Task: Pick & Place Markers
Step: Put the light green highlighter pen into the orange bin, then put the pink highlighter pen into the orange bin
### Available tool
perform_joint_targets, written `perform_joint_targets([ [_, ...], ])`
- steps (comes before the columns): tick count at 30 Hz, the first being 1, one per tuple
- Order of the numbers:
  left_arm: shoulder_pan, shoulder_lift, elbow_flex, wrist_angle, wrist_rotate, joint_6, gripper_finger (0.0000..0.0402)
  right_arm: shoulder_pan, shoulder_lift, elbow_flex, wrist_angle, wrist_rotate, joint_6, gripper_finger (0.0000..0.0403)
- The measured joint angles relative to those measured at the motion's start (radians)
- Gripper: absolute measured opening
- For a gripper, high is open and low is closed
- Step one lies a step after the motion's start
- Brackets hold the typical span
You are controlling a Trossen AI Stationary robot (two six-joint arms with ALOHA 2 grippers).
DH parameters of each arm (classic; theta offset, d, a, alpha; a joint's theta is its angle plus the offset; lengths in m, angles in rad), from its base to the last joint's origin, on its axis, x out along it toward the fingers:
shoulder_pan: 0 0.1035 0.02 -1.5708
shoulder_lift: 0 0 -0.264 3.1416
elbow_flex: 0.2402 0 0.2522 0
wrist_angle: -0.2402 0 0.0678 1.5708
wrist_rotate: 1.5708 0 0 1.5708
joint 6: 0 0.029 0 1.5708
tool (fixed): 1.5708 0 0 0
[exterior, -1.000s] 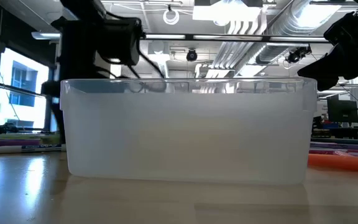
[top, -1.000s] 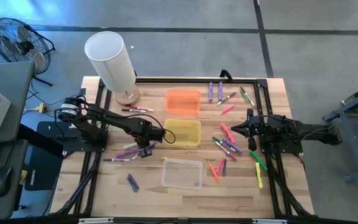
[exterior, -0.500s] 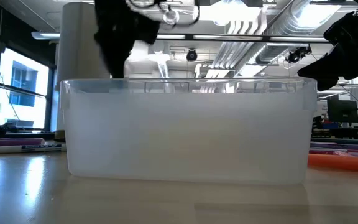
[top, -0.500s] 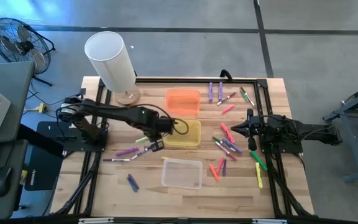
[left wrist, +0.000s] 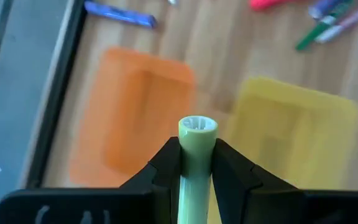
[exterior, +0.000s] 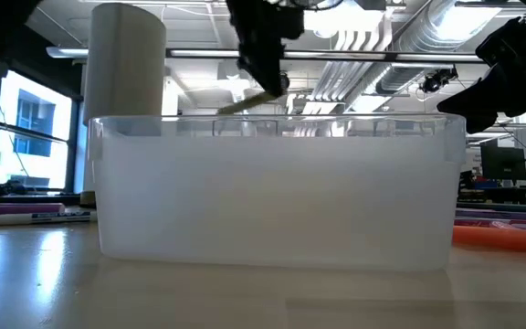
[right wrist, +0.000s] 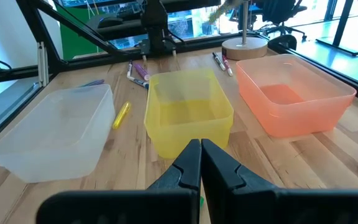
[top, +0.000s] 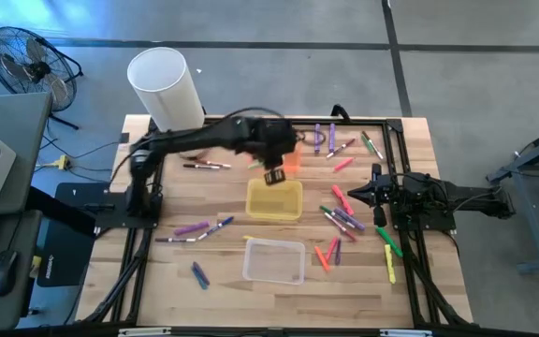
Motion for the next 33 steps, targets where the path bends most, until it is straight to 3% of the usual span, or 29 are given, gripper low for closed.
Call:
perform_joint_targets([
  [7,0.116,0.192,0.162,0.047,0.056,0.182,0.0061,0.0,0.0,0.0,0.002,0.0,0.0,0.0],
  [11,0.163,0.25,0.174,0.035,0.137,0.239,0.0061,0.0,0.0,0.0,0.002,0.0,0.0,0.0],
  [18,0.181,0.326,0.18,0.068,0.142,0.286,0.0063,0.0,0.0,0.0,0.002,0.0,0.0,0.0],
  [26,0.175,0.356,0.175,0.045,0.133,0.301,0.017,0.0,0.0,0.0,0.003,0.0,0.0,0.0],
  [33,0.174,0.359,0.218,0.0,0.137,0.285,0.018,0.0,0.0,0.0,0.002,0.0,0.0,0.0],
])
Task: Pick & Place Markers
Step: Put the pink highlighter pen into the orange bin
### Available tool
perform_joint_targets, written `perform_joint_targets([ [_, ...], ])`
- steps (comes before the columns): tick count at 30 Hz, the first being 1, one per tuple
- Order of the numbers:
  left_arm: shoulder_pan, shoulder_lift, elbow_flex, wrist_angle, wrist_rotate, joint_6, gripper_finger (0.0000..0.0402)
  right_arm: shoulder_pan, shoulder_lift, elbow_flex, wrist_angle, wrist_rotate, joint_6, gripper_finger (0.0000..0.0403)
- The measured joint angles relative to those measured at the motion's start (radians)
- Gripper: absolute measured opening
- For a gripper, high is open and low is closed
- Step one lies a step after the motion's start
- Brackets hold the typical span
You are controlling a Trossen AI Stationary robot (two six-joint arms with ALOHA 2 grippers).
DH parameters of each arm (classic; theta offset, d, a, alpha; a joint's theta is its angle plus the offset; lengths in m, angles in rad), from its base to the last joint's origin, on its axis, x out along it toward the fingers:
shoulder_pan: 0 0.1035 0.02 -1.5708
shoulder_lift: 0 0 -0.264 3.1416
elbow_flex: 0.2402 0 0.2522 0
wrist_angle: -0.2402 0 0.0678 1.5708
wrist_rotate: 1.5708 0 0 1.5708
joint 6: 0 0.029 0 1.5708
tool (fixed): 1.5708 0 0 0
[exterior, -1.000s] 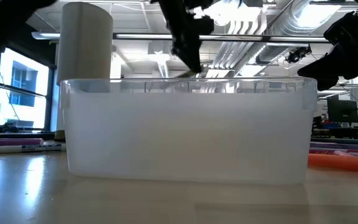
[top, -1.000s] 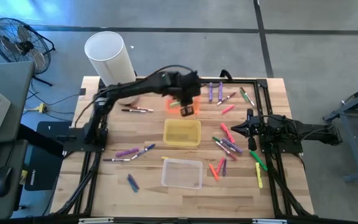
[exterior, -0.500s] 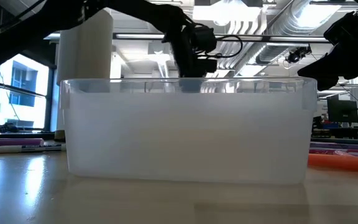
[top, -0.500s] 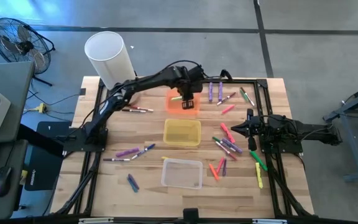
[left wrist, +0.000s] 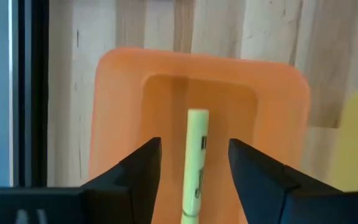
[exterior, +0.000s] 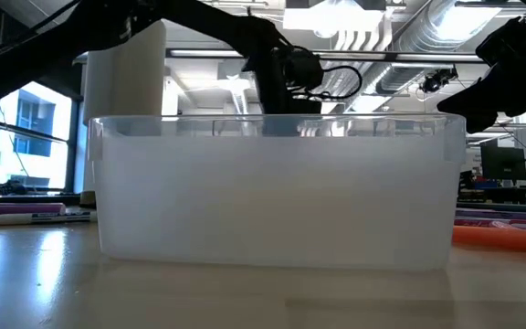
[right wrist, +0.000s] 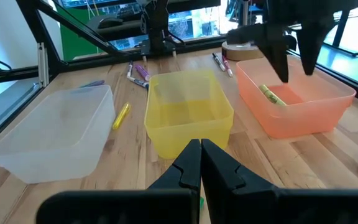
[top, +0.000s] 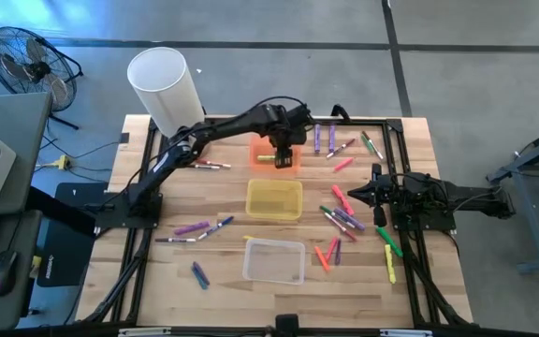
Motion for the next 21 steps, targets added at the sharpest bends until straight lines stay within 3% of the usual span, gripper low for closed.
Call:
perform_joint_targets([
  [4,-0.002,-0.024,0.091,-0.045,0.023,-0.047,0.0155,0.0,0.0,0.0,0.0,0.0,0.0,0.0],
  [16,-0.103,-0.182,0.074,-0.083,0.136,-0.254,0.0012,0.0,0.003,0.0,0.0,0.0,0.0,0.0],
  [21,-0.195,-0.199,0.078,-0.096,0.142,-0.348,0.001,0.0,0.005,0.0,0.001,0.0,0.0,0.0],
])
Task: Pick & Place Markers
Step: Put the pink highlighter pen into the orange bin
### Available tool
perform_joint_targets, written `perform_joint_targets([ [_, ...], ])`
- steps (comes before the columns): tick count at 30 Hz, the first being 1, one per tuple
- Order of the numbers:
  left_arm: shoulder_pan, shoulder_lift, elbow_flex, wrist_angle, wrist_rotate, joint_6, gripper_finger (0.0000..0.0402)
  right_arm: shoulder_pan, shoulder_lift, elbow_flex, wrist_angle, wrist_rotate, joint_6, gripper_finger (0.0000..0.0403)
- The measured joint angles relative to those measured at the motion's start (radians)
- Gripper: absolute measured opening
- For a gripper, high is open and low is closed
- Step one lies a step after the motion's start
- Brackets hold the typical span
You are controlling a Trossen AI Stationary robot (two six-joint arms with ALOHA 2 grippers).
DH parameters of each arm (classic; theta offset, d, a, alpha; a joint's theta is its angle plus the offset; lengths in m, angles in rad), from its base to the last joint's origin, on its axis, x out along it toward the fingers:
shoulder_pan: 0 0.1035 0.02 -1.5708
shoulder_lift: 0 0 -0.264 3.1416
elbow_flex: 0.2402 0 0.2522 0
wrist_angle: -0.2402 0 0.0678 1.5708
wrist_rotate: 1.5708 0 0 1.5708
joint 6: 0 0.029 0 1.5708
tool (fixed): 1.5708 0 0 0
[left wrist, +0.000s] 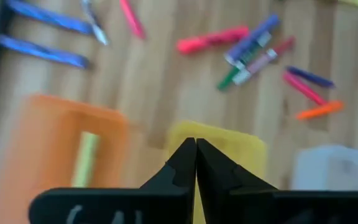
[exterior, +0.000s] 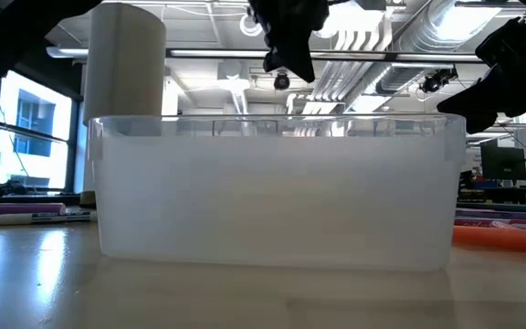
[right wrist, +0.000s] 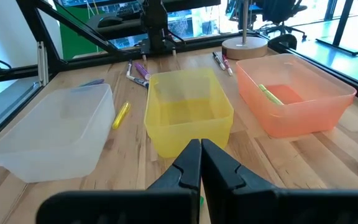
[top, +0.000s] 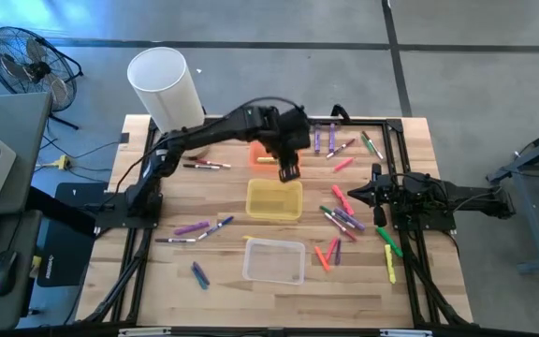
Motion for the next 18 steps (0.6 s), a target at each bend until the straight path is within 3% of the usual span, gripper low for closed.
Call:
perform_joint_targets([
  [10,-0.167,0.005,-0.003,-0.059,0.075,-0.017,0.0001,0.0,0.0,0.0,0.045,0.04,0.045,0.0],
  [18,-0.247,0.005,-0.003,-0.057,-0.062,-0.066,0.0001,0.0,0.0,0.0,0.119,0.084,0.046,0.0],
])
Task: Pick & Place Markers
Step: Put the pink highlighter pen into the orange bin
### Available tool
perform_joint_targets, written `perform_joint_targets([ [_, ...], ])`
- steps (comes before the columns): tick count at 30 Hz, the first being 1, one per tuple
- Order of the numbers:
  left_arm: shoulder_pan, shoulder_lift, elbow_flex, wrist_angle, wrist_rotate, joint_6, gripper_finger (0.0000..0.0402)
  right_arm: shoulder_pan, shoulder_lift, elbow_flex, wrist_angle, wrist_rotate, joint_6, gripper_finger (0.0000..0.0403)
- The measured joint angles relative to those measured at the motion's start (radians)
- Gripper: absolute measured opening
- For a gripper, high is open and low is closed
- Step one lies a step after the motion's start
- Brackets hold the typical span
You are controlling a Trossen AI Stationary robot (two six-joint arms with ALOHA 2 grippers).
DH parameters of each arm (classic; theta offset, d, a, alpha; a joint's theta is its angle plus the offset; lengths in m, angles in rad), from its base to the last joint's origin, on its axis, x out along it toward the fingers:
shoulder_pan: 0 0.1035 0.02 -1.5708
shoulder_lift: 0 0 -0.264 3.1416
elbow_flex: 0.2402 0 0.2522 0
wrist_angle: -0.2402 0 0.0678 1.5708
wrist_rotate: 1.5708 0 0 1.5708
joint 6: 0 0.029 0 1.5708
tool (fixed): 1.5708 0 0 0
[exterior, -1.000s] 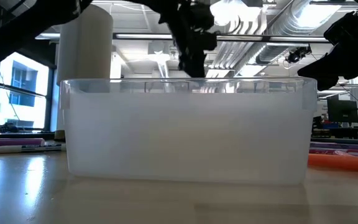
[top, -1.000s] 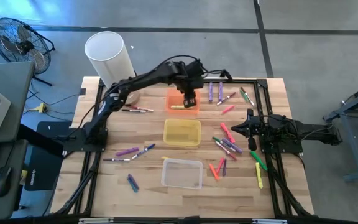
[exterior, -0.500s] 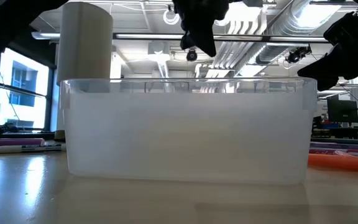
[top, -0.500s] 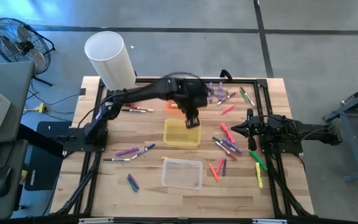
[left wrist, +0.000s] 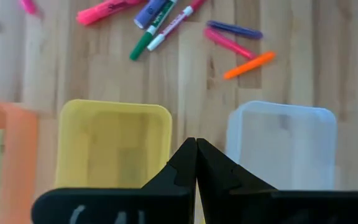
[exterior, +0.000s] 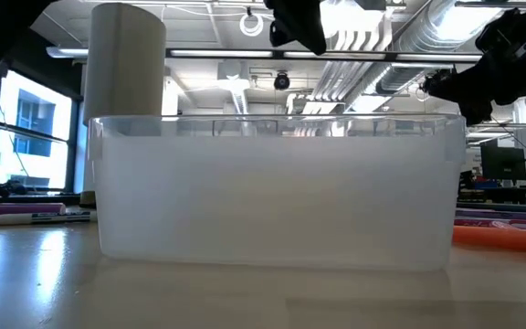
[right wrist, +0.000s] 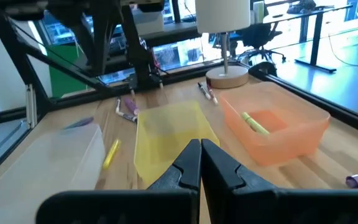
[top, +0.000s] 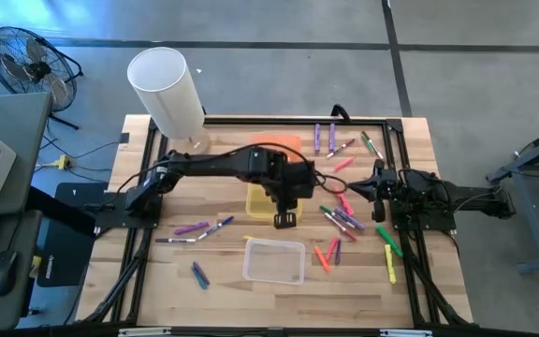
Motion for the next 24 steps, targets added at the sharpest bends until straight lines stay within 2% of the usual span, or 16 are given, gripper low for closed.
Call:
perform_joint_targets([
  [3,-0.022,0.0,-0.011,0.005,-0.048,-0.009,0.0,0.0,0.001,0.0,0.01,0.01,0.0,0.0],
  [8,-0.045,0.0,-0.073,0.019,-0.037,-0.024,0.0,0.004,0.014,0.0,0.098,0.029,-0.004,0.0],
  [13,-0.069,-0.064,-0.231,0.021,-0.056,-0.051,0.0,0.035,0.146,0.075,0.144,0.143,-0.053,0.0],
  [17,-0.078,-0.247,-0.489,0.126,-0.076,-0.083,0.0,0.052,0.357,0.196,0.142,0.213,-0.079,0.0],
  [19,-0.076,-0.341,-0.641,0.252,-0.077,-0.104,0.0,0.057,0.475,0.267,0.14,0.23,-0.074,0.0],
  [24,-0.075,-0.592,-1.019,0.447,-0.078,-0.167,0.0,0.056,0.774,0.473,0.06,0.295,0.019,0.0],
])
